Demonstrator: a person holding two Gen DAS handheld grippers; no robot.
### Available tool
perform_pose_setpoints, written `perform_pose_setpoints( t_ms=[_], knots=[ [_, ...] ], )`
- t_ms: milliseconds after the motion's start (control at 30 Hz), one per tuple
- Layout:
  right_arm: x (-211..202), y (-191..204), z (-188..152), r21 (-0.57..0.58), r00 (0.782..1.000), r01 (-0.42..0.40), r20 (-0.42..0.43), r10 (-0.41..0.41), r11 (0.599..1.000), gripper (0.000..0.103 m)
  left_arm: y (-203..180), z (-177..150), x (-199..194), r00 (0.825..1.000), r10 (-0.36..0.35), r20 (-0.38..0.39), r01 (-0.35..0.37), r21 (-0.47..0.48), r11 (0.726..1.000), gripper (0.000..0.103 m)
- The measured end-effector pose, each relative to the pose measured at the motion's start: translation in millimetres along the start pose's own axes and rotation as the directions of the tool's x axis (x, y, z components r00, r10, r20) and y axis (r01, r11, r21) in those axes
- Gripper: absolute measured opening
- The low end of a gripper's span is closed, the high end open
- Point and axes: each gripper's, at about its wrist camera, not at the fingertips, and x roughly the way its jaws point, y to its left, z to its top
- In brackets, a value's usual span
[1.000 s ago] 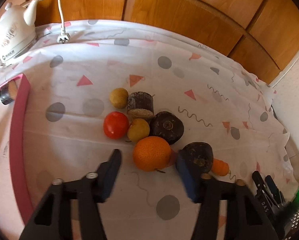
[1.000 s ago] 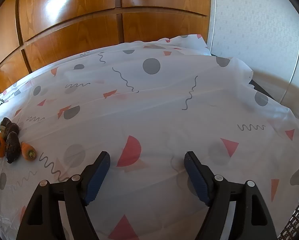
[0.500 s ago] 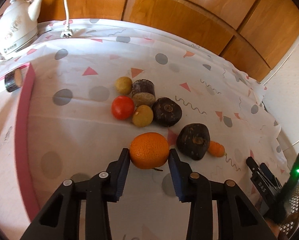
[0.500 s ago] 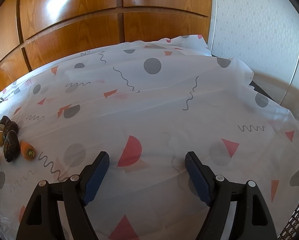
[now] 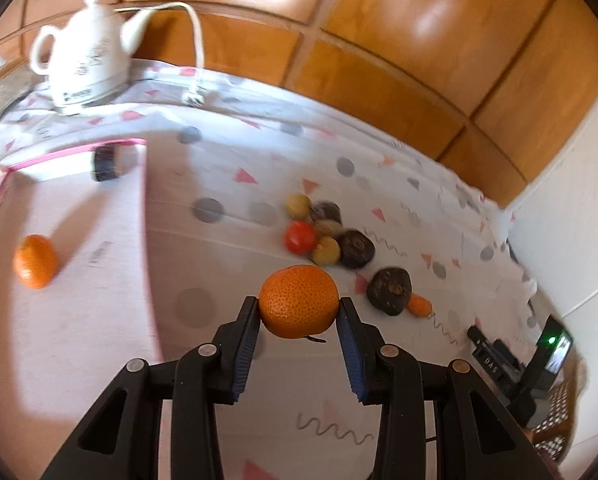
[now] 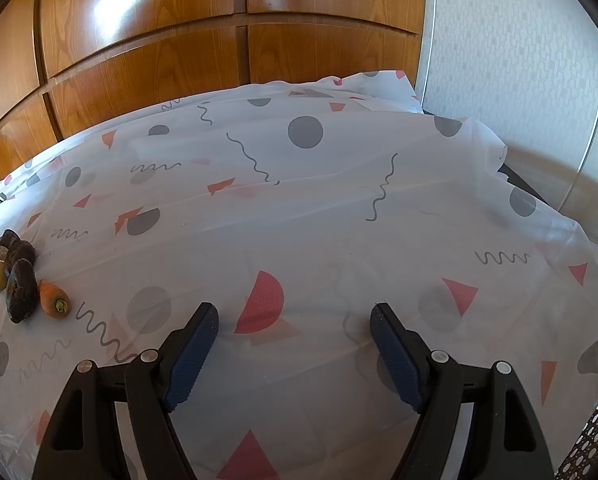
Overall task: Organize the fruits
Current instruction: 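Carry the orange into the tray and open the left gripper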
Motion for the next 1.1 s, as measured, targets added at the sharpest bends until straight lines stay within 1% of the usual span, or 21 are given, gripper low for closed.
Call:
perform_pose_setpoints(
  t_ms=[133,233,300,400,500,567,700,800,967,1033,1100],
  knots=[
    [0,-2,0,0.002,1.0,-0.006,-0.004,0.006,1.0,0.08,27,4,-25,0.998,0.026,0.058,-0.023,-0.049,0.999,0.039],
    [0,-3,1,0.0,1.0,-0.008,-0.005,0.008,1.0,0.08,59,9,-41,0.992,0.08,0.094,-0.07,-0.101,0.992,0.039],
    [0,-2,1,-0.001,1.0,-0.007,-0.007,0.007,1.0,0.08,86,13,-49,0.984,0.137,0.111,-0.121,-0.145,0.982,0.039],
    [0,-2,1,-0.001,1.0,-0.006,-0.009,0.006,1.0,0.08,120,21,-58,0.965,0.224,0.136,-0.196,-0.191,0.962,0.039],
    [0,-2,1,0.0,1.0,-0.005,-0.011,0.005,1.0,0.08,150,26,-61,0.946,0.29,0.144,-0.251,-0.237,0.938,0.039],
    [1,-2,1,0.001,1.0,-0.005,-0.013,0.005,1.0,0.08,167,28,-56,0.938,0.322,0.132,-0.28,-0.26,0.924,0.039],
    [1,-2,1,0.001,1.0,-0.005,-0.013,0.005,1.0,0.08,188,30,-42,0.933,0.346,0.097,-0.307,-0.284,0.908,0.04],
    [1,-2,1,0.0,1.0,-0.004,-0.012,0.004,1.0,0.08,196,27,-33,0.933,0.353,0.076,-0.315,-0.304,0.899,0.04],
    [1,0,0,-0.005,1.0,0.003,-0.011,-0.003,1.0,0.08,201,21,-27,0.933,0.354,0.058,-0.319,-0.319,0.893,0.041],
    [0,0,0,-0.005,1.0,0.003,-0.01,-0.003,1.0,0.08,199,19,-29,0.93,0.36,0.065,-0.323,-0.317,0.892,0.042],
    [0,0,1,-0.005,1.0,0.002,-0.011,-0.002,1.0,0.08,194,19,-33,0.928,0.364,0.085,-0.323,-0.308,0.895,0.045]
  ],
)
